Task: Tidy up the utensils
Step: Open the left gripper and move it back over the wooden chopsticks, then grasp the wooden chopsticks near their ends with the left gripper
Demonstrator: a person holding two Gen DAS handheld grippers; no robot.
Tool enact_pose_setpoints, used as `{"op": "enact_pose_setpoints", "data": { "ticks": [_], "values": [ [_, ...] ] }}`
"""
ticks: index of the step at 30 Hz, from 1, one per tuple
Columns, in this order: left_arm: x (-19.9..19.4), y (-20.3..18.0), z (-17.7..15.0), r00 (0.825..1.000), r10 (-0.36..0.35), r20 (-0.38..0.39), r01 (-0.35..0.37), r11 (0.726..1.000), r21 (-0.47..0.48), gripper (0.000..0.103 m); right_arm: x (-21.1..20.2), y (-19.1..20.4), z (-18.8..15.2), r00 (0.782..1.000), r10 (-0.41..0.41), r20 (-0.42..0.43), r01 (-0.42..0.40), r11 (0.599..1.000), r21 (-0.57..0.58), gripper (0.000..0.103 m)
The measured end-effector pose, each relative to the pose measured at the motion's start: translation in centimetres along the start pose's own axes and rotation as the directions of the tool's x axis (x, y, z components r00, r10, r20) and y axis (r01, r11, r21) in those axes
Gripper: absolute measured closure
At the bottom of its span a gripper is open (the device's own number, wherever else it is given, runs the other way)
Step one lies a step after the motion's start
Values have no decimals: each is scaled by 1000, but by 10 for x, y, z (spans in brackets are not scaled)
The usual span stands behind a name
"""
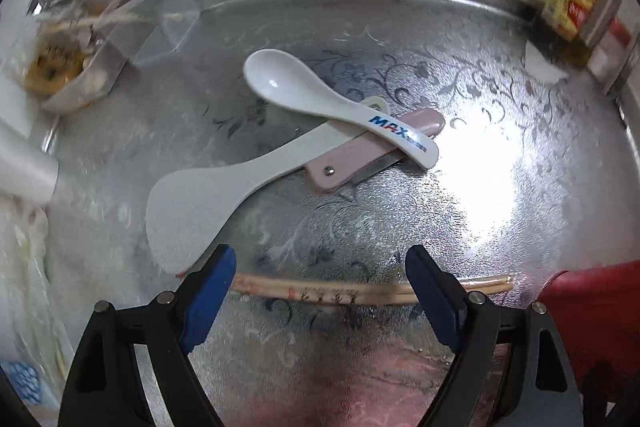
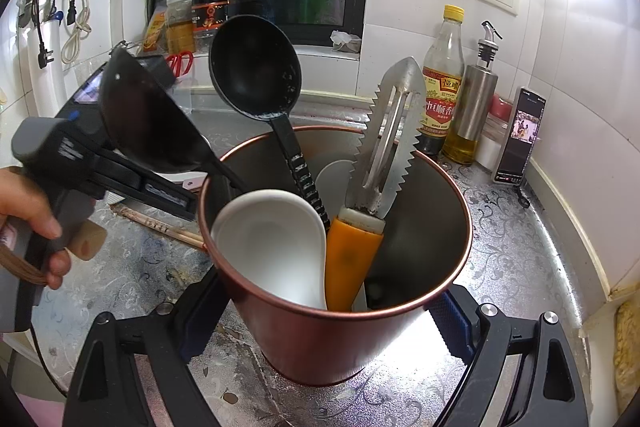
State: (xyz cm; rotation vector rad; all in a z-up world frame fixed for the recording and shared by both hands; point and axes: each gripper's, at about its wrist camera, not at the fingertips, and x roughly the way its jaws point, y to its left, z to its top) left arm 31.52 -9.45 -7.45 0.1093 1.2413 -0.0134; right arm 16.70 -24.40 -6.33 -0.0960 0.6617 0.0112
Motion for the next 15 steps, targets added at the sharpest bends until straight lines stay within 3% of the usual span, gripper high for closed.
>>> {"op": "enact_pose_setpoints", "data": {
  "ticks": [6, 15],
  "values": [
    [6, -14, -4, 1000, 21, -23, -19, 998, 63, 16, 0, 0, 0, 1000, -1, 0, 1, 1000, 0, 11],
    [-4, -18, -36, 999, 48, 1, -48, 992, 120, 16, 0, 0, 0, 1000, 0, 0, 0, 1000, 0, 10]
  ]
}}
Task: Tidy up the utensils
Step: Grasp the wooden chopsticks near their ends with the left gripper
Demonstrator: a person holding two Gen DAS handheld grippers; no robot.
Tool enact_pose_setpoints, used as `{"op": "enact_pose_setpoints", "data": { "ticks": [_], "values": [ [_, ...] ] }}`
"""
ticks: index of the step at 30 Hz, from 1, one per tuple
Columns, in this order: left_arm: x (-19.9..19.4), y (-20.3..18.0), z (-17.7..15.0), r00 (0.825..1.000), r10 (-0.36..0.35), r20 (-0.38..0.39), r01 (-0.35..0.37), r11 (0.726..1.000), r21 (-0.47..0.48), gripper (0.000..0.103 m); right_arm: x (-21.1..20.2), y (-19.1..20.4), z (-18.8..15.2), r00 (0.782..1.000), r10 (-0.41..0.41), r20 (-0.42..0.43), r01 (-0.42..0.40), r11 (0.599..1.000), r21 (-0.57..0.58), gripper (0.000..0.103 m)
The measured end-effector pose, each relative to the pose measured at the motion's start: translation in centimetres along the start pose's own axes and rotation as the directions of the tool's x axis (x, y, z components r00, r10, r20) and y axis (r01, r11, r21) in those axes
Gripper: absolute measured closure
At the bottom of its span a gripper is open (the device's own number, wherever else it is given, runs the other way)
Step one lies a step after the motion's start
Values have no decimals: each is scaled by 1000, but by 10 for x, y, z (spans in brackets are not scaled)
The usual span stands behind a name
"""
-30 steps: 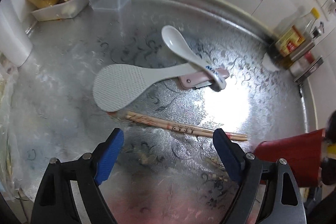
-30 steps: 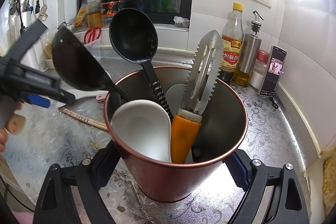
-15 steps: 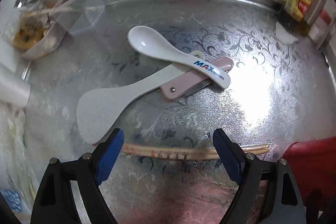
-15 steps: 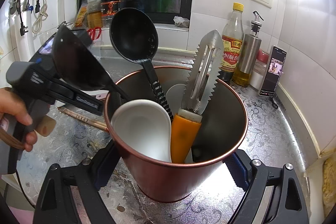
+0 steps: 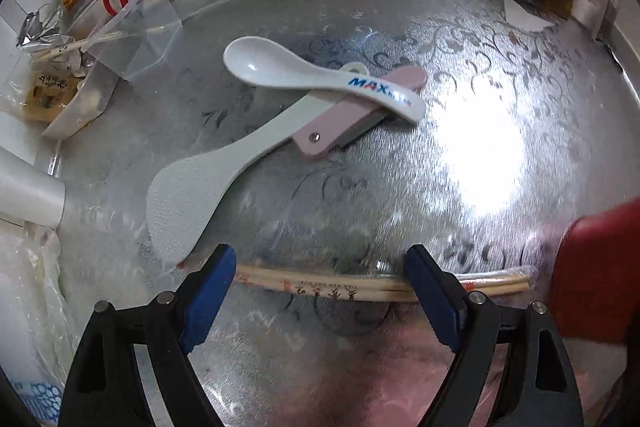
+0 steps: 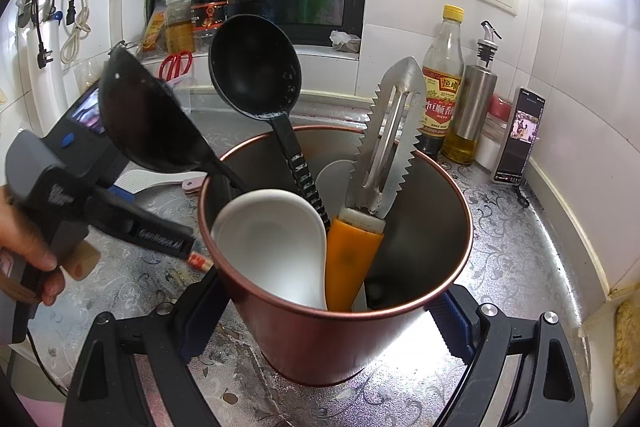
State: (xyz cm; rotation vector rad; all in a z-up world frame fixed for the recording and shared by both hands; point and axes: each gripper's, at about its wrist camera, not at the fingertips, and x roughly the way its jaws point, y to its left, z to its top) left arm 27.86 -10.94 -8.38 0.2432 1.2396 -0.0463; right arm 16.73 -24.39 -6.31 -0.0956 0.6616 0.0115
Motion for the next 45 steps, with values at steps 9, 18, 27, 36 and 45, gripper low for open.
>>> {"op": "enact_pose_setpoints", "data": {
  "ticks": [9, 18, 27, 36, 45],
  "values": [
    [-8, 7, -39, 1000, -2, -15, 3, 1000, 26, 16, -1, -1, 0, 1000, 0, 0, 0, 1000, 2, 10],
    [-15, 30, -78, 1000, 3, -25, -3, 1000, 5, 16, 0, -4, -2, 1000, 8, -7, -7, 1000, 7, 10],
    [-13, 73, -100, 998, -35, -53, 29, 994, -104, 16, -1, -4, -3, 1000, 11, -9, -11, 1000, 11, 11],
    [3, 115, -106, 993, -104, -60, 86, 965, -249, 17, -1, -3, -4, 1000, 10, -9, -10, 1000, 10, 11],
    [-2, 114, -88, 990, -141, 22, 142, 971, -193, 74, -1, -4, -5, 1000, 8, -10, -8, 1000, 9, 10]
  ]
}}
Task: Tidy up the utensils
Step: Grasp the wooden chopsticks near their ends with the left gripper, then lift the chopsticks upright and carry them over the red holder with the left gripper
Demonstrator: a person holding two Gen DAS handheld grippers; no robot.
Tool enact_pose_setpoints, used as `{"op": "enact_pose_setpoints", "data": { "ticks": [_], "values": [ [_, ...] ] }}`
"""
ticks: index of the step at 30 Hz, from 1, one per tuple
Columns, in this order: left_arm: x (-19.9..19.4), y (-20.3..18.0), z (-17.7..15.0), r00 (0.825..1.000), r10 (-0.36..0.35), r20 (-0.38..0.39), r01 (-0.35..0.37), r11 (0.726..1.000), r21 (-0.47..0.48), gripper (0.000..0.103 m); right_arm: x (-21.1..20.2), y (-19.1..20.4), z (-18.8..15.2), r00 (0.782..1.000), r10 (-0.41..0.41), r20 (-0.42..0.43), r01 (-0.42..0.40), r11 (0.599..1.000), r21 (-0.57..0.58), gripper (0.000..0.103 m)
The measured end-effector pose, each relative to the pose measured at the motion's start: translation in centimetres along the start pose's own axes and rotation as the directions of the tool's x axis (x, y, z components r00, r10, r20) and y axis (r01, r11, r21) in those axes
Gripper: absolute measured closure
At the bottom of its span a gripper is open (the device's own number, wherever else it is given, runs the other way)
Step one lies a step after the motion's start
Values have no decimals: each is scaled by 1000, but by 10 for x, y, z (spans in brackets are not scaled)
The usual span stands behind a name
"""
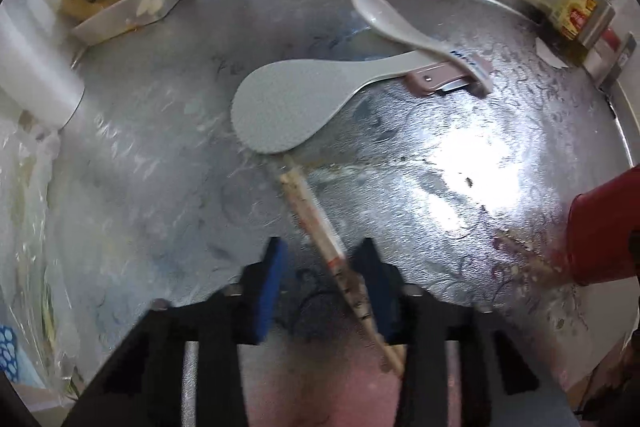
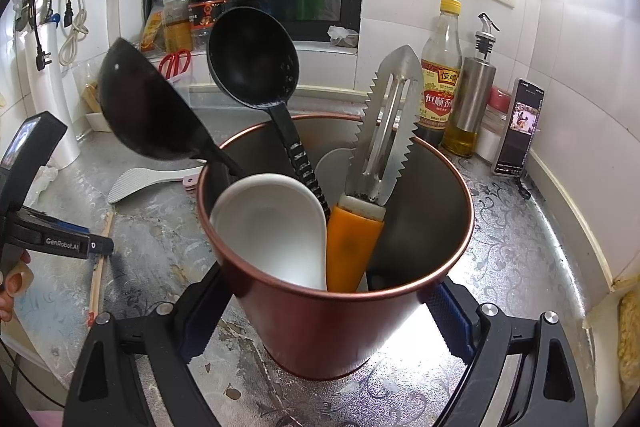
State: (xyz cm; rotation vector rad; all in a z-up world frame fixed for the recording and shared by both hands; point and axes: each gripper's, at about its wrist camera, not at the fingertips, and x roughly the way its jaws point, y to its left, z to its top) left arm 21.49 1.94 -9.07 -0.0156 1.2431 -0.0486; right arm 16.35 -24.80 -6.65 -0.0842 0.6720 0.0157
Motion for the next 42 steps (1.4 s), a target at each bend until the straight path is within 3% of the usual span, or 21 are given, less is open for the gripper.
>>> {"op": "enact_pose_setpoints", "data": {
  "ticks": [5, 13, 22, 25, 33, 40, 42],
  "values": [
    [-4, -19, -3, 994, -104, 13, 103, 992, 77, 82, 1, -1, 0, 1000, -1, -3, 1, 1000, 3, 10],
    [-14, -67, -2, 979, -205, -4, 200, 953, 227, 82, 3, 0, 2, 1000, -7, -7, 7, 1000, 6, 10],
    [4, -72, 39, 965, -253, -65, 260, 953, 155, 82, 3, 0, 2, 1000, -9, -9, 9, 1000, 5, 10],
    [8, -82, 47, 964, -251, -82, 261, 955, 143, 82, 3, 0, 2, 1000, -9, -9, 9, 1000, 6, 10],
    [15, -125, 56, 981, -162, -102, 183, 951, 249, 74, 3, 0, 2, 1000, -9, -9, 9, 1000, 7, 10],
    [22, -147, 65, 989, -96, -113, 125, 950, 286, 74, 2, 1, 2, 1000, -8, -9, 8, 1000, 9, 10],
    [22, -148, 66, 991, -95, -97, 119, 954, 277, 80, 2, 1, 2, 1000, -7, -9, 8, 1000, 10, 10]
  ]
}}
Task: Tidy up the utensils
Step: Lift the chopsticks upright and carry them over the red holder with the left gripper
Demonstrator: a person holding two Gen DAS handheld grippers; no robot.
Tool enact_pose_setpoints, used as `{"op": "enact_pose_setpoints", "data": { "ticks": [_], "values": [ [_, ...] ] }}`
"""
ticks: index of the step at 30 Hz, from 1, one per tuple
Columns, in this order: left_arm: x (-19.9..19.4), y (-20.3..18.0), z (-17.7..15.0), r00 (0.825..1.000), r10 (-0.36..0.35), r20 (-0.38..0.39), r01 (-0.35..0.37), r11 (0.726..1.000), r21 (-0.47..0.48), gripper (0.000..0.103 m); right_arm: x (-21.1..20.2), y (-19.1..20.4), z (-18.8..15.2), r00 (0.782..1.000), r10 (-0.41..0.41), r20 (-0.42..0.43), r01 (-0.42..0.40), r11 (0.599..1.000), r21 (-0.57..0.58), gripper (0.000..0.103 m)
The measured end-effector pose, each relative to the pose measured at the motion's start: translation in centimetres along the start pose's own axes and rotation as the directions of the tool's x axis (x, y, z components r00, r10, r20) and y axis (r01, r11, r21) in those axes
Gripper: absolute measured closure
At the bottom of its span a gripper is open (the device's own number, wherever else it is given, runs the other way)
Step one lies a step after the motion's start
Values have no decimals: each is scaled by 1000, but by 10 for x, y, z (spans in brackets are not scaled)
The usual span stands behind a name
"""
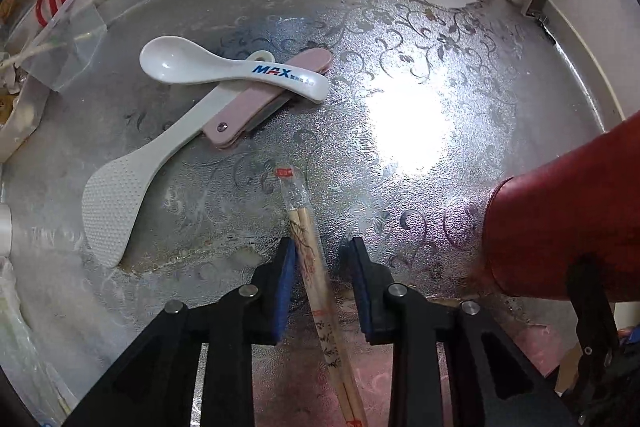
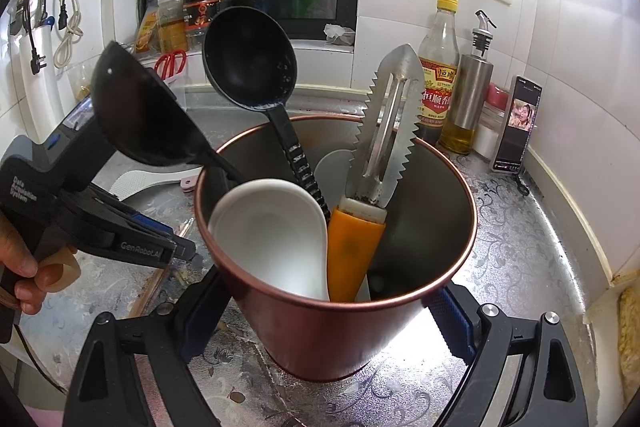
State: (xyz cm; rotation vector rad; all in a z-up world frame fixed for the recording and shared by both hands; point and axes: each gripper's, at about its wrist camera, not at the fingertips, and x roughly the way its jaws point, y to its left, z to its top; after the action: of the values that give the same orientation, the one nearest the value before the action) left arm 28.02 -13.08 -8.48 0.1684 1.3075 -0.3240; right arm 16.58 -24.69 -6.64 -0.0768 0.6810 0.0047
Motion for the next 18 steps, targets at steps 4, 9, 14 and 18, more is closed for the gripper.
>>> {"op": "enact_pose_setpoints", "data": {
  "ticks": [4, 9, 14, 18],
  "values": [
    [-9, 16, -11, 999, -17, 39, 19, 999, -44, 92, 0, 0, 0, 1000, 1, 0, -1, 1000, 1, 10],
    [-17, 30, -20, 993, -71, 90, 79, 992, -95, 92, -1, 0, 0, 1000, 1, -1, -1, 1000, 3, 10],
    [-38, 39, -26, 982, -89, 167, 110, 987, -118, 93, -1, 1, 0, 1000, 3, -2, -3, 1000, 4, 10],
    [-59, 44, -29, 967, -92, 239, 124, 984, -124, 92, -2, 1, -1, 1000, 4, -2, -4, 1000, 3, 10]
  ]
}}
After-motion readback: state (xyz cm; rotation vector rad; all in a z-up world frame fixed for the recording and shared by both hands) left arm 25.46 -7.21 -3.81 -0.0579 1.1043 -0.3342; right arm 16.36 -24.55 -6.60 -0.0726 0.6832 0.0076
